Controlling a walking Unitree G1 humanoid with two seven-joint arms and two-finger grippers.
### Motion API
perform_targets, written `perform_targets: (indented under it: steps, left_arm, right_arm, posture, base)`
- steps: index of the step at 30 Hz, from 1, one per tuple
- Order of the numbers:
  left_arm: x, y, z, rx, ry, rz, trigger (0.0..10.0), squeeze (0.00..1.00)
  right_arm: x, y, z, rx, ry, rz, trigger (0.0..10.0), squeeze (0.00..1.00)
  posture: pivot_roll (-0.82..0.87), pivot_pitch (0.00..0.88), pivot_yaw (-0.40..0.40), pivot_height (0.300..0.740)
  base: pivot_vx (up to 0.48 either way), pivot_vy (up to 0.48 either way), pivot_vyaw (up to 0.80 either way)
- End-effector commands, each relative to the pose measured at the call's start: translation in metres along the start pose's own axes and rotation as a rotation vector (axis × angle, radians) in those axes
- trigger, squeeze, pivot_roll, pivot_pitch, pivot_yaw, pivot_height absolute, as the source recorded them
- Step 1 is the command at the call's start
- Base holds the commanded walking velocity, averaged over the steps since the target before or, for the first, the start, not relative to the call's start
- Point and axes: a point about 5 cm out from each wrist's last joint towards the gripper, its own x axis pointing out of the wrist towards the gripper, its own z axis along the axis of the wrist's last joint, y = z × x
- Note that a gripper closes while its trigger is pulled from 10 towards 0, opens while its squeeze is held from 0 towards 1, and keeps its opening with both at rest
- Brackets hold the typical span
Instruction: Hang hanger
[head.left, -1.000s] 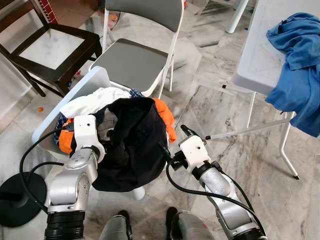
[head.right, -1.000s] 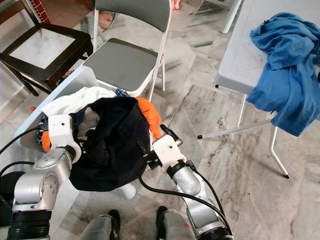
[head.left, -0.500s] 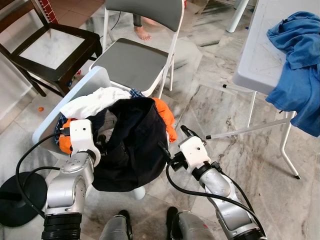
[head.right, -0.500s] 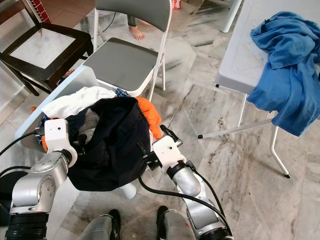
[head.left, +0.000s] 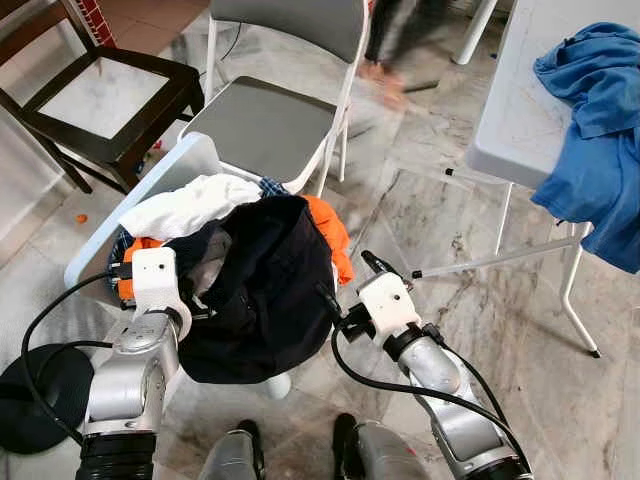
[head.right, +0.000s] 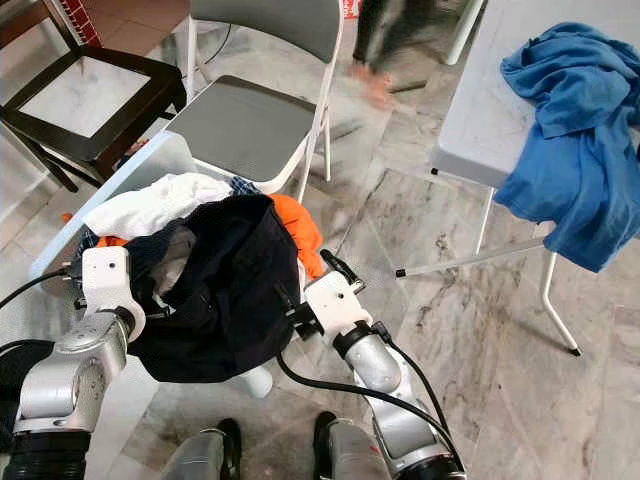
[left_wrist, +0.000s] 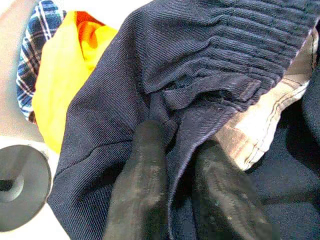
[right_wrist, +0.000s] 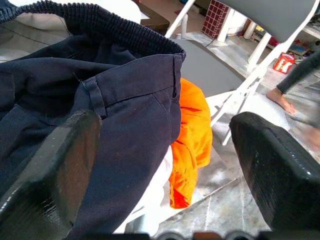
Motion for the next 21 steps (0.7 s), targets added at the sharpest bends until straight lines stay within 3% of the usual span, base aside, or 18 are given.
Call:
perform_targets:
  steps: [1, 15, 18, 21]
  left_arm:
    - [0.000, 0.005, -0.010, 0.015, 0.025, 0.012, 0.0, 0.00]
    - [0.004, 0.011, -0.012, 0.016, -0.009, 0.043, 0.0, 0.00]
    - [0.004, 0.013, -0.001, 0.071, -0.085, 0.071, 0.0, 0.00]
    - [0.001, 0.010, 0.030, 0.160, -0.287, 0.091, 0.0, 0.00]
  right_arm:
    - [-0.003, 0.004, -0.008, 0.005, 0.031, 0.013, 10.0, 0.00]
    - [-0.001, 0.001, -0.008, 0.000, 0.027, 0.014, 10.0, 0.00]
    - [-0.001, 0.001, -0.008, -0.001, 0.027, 0.015, 10.0, 0.00]
    - [-0.001, 0.000, -0.008, -0.002, 0.028, 0.013, 10.0, 0.00]
  posture:
    - [0.00, 0.274, -0.020, 0.740]
    - [0.00, 0.266, -0.029, 0.740]
    - [0.00, 0.265, -0.030, 0.740]
    - [0.00, 0.264, -0.031, 0.740]
  base:
    - [0.000, 0.000, 0.00]
    - [0.000, 0.000, 0.00]
    - [0.000, 0.000, 0.00]
    - [0.000, 0.000, 0.00]
